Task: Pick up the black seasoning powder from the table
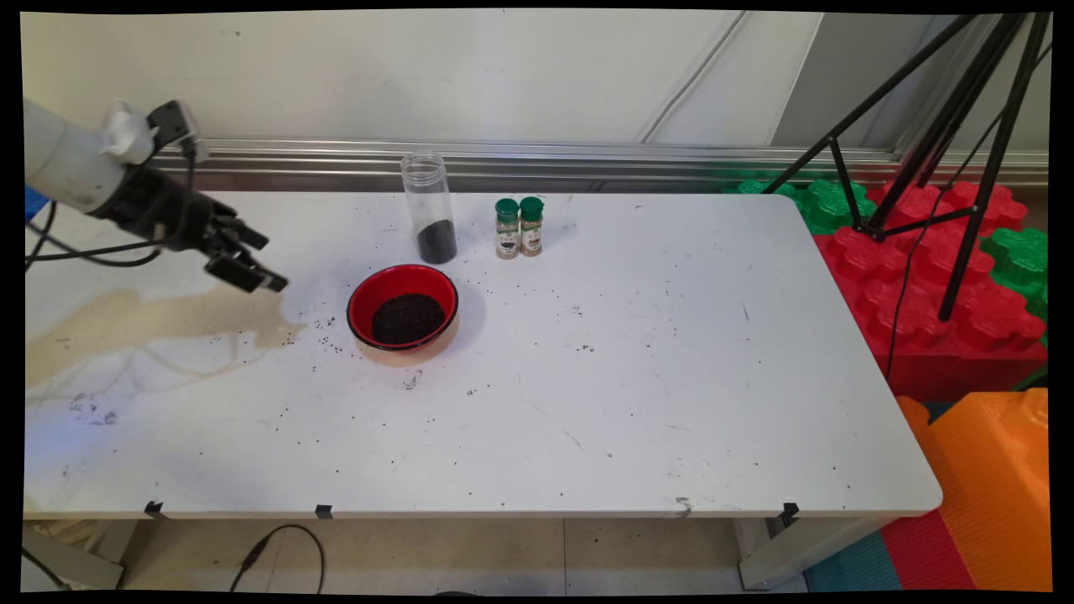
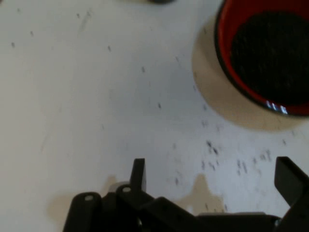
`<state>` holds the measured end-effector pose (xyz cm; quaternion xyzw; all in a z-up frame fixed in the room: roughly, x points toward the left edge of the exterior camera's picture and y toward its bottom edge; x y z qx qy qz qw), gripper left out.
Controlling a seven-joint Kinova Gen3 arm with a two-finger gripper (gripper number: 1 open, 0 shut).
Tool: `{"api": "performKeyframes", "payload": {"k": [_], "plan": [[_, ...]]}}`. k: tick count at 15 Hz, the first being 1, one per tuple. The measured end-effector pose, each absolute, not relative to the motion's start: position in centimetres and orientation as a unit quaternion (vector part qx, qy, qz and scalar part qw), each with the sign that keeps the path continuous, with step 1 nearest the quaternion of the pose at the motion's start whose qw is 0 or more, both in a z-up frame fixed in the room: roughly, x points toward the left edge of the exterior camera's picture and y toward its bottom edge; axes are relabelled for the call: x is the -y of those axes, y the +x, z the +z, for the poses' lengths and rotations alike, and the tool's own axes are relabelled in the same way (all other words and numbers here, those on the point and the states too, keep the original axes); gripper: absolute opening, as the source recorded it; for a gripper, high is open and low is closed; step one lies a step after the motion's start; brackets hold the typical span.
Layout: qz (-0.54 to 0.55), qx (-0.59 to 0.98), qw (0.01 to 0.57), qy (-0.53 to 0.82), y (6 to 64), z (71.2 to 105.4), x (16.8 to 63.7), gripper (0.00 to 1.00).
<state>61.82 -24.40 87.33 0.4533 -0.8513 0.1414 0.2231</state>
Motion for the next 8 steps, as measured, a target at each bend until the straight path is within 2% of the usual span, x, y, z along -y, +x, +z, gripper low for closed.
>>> {"api": "performKeyframes", "payload": {"k": [8], "plan": [[0.169,0.840,0.248,0.453,60.1,85.7,29.7,1.00]]}}
